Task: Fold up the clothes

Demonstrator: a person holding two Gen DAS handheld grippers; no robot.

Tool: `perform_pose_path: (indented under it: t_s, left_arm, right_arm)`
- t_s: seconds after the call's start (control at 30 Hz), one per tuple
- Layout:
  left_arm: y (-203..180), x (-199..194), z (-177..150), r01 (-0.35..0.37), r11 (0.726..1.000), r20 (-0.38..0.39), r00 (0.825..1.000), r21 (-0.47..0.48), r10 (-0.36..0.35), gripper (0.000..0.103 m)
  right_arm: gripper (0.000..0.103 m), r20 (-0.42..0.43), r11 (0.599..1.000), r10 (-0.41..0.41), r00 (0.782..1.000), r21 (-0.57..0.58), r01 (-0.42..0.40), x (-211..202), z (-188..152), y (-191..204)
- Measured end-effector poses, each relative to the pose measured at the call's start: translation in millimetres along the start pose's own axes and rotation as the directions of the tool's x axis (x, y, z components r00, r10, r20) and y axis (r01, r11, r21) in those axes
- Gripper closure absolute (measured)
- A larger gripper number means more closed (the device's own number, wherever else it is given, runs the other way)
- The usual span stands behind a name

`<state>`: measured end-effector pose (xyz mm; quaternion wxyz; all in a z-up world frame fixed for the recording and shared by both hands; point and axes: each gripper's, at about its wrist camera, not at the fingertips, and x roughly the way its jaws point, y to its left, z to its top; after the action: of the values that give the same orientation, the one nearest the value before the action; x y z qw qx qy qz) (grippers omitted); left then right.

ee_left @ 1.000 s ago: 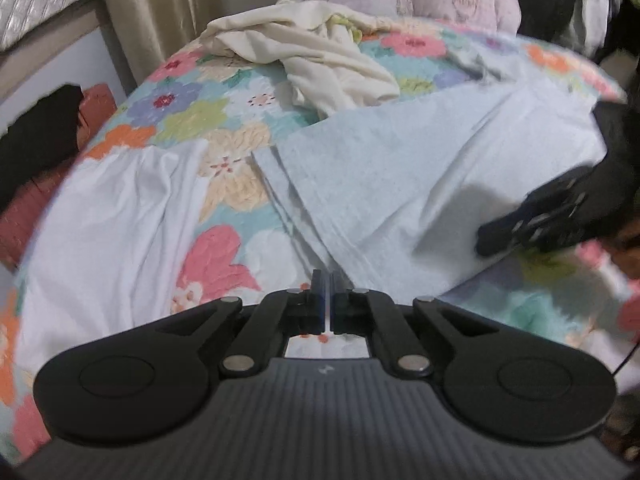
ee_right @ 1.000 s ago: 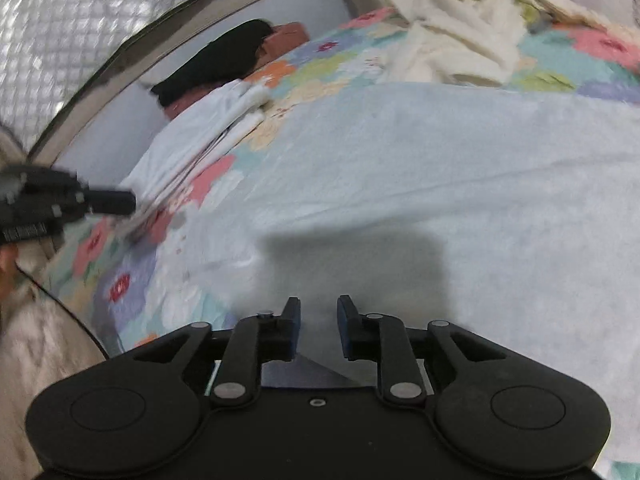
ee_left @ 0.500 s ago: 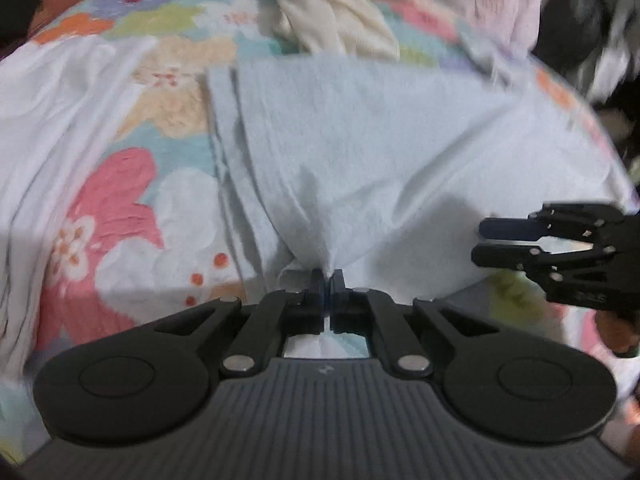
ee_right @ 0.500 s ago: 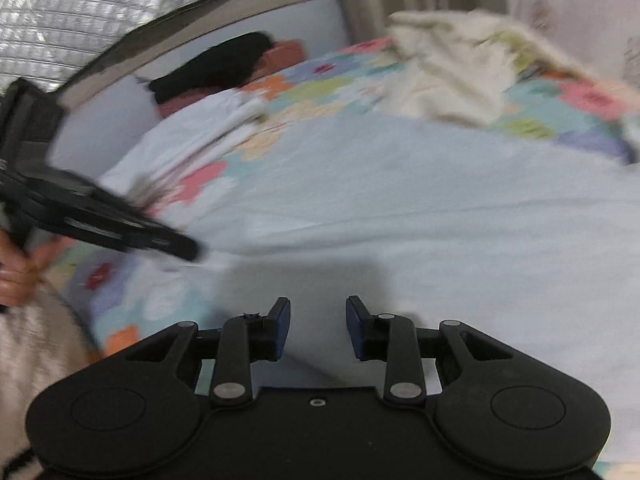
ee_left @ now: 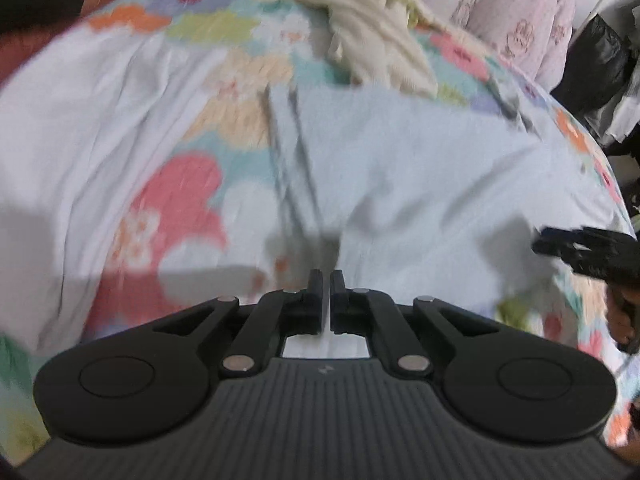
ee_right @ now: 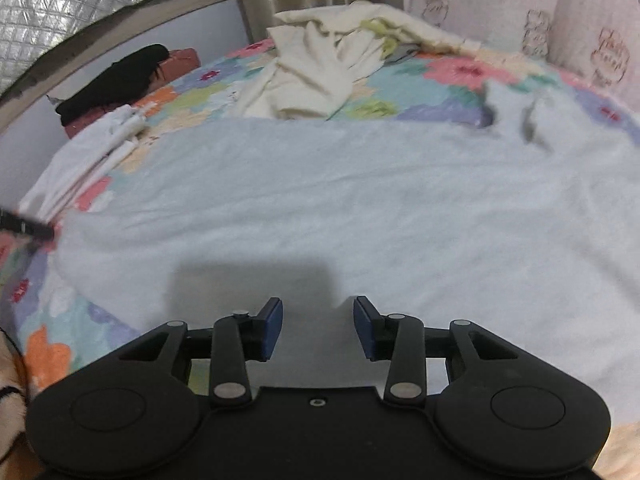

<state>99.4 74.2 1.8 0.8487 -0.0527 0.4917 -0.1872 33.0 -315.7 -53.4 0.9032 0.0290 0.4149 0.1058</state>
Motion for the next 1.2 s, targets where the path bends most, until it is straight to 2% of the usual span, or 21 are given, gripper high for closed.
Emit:
perform_pose_path:
  t_s: [0.07, 0.2, 0.33, 0.4, 0.47, 0.53, 0.57, 0.6, 0.63, 0.73, 0.87, 0.9, 0.97, 1.03, 1.07, 1.13, 1.2]
  left_arm:
    - [-9.0, 12.7, 21.2, -0.035, 0.999, 0.038, 0.999, 0.012, 0.035, 0.094]
    - [-20.3, 45.7, 61.1, -0.082, 0.996, 0.083, 0.993, 0.018, 0.08, 0.075]
    - [-16.1, 84.9, 92.5, -0.145, 0.988, 0.109, 0.983, -0.046, 0.15, 0.067]
    - [-11.7, 104.9, 100.3, -0.137, 0.989, 0.093, 0.985, -0.064, 0.142, 0.056]
    - [-7.7, 125.5, 101.2, -0.13, 0.987, 0.055, 0.989, -0.092, 0.135, 0.056]
    - [-5.4, 127.5, 95.1, -0.08, 0.99, 0.096, 0.991, -0.119, 0.092, 0.059]
    - [-4.6, 126.4, 92.9, -0.052, 0.992, 0.111, 0.992, -0.119, 0.066, 0.07]
    - [-4.4, 124.1, 92.1, -0.025, 0.994, 0.114, 0.993, -0.109, 0.037, 0.089]
    - [-5.4, 120.0, 91.8, 0.007, 0.995, 0.124, 0.992, -0.095, 0.005, 0.092]
    - [-13.1, 108.3, 90.3, 0.074, 0.997, 0.164, 0.984, -0.03, -0.069, 0.095]
    - [-16.3, 116.3, 91.2, 0.046, 0.999, 0.15, 0.988, 0.015, -0.047, 0.095]
    - [-15.4, 119.2, 91.4, 0.031, 0.999, 0.141, 0.989, 0.021, -0.034, 0.094]
    - [-11.9, 122.7, 91.5, 0.006, 1.0, 0.124, 0.992, 0.025, -0.009, 0.091]
    - [-8.3, 117.8, 89.8, 0.01, 1.0, 0.133, 0.991, 0.008, -0.011, 0.091]
    - [-7.0, 113.6, 89.0, 0.014, 1.0, 0.14, 0.99, 0.004, -0.014, 0.091]
    - [-6.3, 102.7, 86.2, 0.025, 1.0, 0.168, 0.985, 0.018, -0.028, 0.091]
    - [-8.5, 95.0, 84.9, 0.067, 0.997, 0.192, 0.978, 0.047, -0.075, 0.091]
  right_arm:
    - [0.054, 0.013, 0.999, -0.036, 0.999, 0.0, 0.036, -2.7, 6.9, -9.6]
    - [0.053, 0.02, 0.995, -0.081, 0.997, 0.063, 0.079, 1.9, 25.5, -40.7]
    - [0.053, 0.045, 0.982, -0.175, 0.984, 0.082, 0.171, 4.3, 46.9, -71.7]
    - [0.053, 0.057, 0.972, -0.222, 0.973, 0.092, 0.216, 5.3, 57.5, -87.2]
    - [0.053, 0.069, 0.963, -0.249, 0.966, 0.125, 0.239, 4.2, 70.7, -104.7]
    - [0.052, 0.081, 0.957, -0.254, 0.964, 0.166, 0.238, 3.7, 82.3, -121.1]
    - [0.051, 0.084, 0.953, -0.251, 0.964, 0.194, 0.231, 4.1, 87.4, -128.8]
    - [0.048, 0.084, 0.948, -0.242, 0.967, 0.232, 0.218, 6.3, 92.8, -138.1]
    - [0.044, 0.081, 0.942, -0.233, 0.969, 0.266, 0.204, 9.2, 96.9, -144.9]
    - [0.043, 0.056, 0.922, -0.211, 0.976, 0.344, 0.179, 25.6, 109.1, -161.3]
    - [0.042, -0.009, 0.887, -0.223, 0.975, 0.413, 0.207, 57.6, 122.1, -177.8]
    - [0.043, -0.024, 0.861, -0.238, 0.971, 0.457, 0.222, 65.6, 122.6, -184.7]
    - [0.048, -0.041, 0.802, -0.26, 0.965, 0.547, 0.24, 78.6, 121.2, -197.4]
    - [0.087, -0.024, 0.812, -0.298, 0.954, 0.519, 0.266, 79.2, 121.6, -191.1]
    - [0.093, -0.014, 0.819, -0.317, 0.948, 0.5, 0.281, 79.1, 122.0, -187.2]
    - [0.096, 0.046, 0.827, -0.361, 0.931, 0.478, 0.297, 65.9, 116.6, -173.9]
    - [0.096, 0.111, 0.831, -0.396, 0.912, 0.466, 0.304, 48.2, 106.4, -164.6]
